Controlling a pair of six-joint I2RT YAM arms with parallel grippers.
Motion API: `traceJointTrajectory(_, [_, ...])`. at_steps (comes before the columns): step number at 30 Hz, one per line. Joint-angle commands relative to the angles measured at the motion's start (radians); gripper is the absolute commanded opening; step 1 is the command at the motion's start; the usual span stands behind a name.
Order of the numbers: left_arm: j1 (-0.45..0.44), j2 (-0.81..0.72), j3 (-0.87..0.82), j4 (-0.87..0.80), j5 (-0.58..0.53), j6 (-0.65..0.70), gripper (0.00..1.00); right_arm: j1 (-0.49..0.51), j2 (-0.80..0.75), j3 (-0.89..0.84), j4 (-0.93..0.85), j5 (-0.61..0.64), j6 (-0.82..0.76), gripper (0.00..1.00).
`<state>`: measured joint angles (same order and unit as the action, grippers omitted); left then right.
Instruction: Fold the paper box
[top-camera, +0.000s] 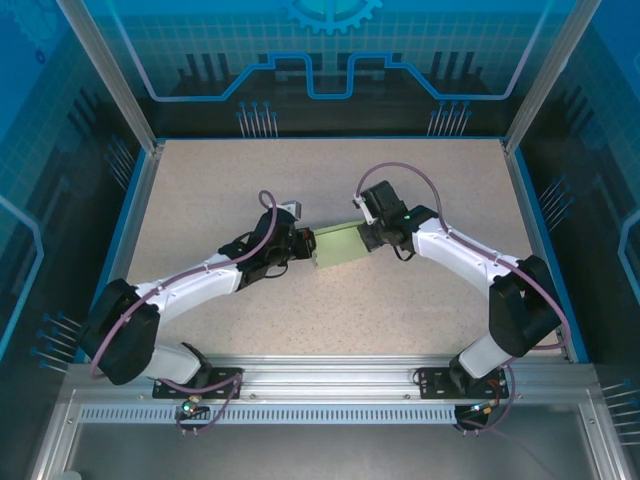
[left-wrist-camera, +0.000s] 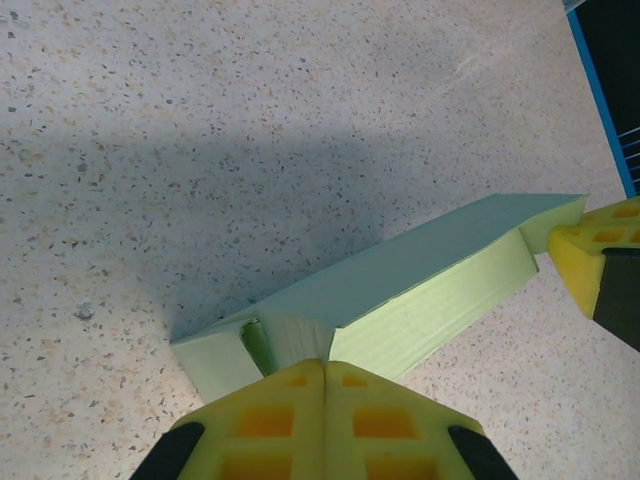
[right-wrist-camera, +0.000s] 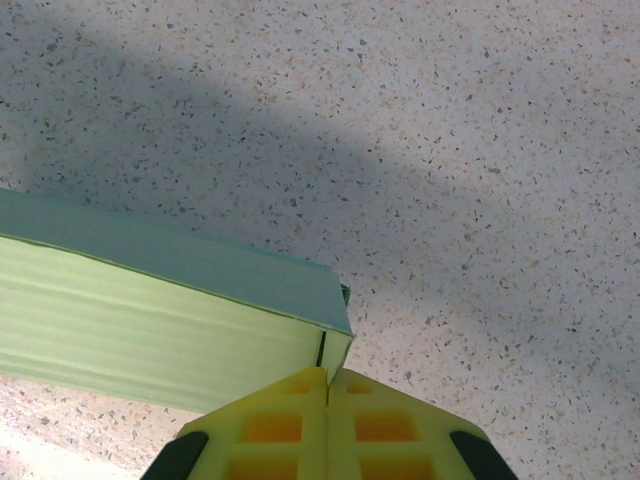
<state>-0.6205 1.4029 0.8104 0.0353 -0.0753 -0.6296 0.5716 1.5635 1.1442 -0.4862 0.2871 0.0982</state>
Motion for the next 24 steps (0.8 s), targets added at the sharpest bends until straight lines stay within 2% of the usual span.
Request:
traceJointTrajectory(1, [-0.029,0.011,-0.027,0.046,-0.022,0.025,0.00,0.033,0.013,-0.012,-0.030,-0.033,0.007,0.00])
traceJointTrajectory(13, [-0.050,0.010,-0.094,0.108,-0.049,0.090,0.01,0.025,0.003,-0.064,0.011,-0.035,0.003,0.00])
traceJointTrajectory(24, [-0.048,-0.077,-0.085,0.068,-0.046,0.171,0.38,0.028,-0.003,-0.060,-0.003,-0.022,0.003,0.00])
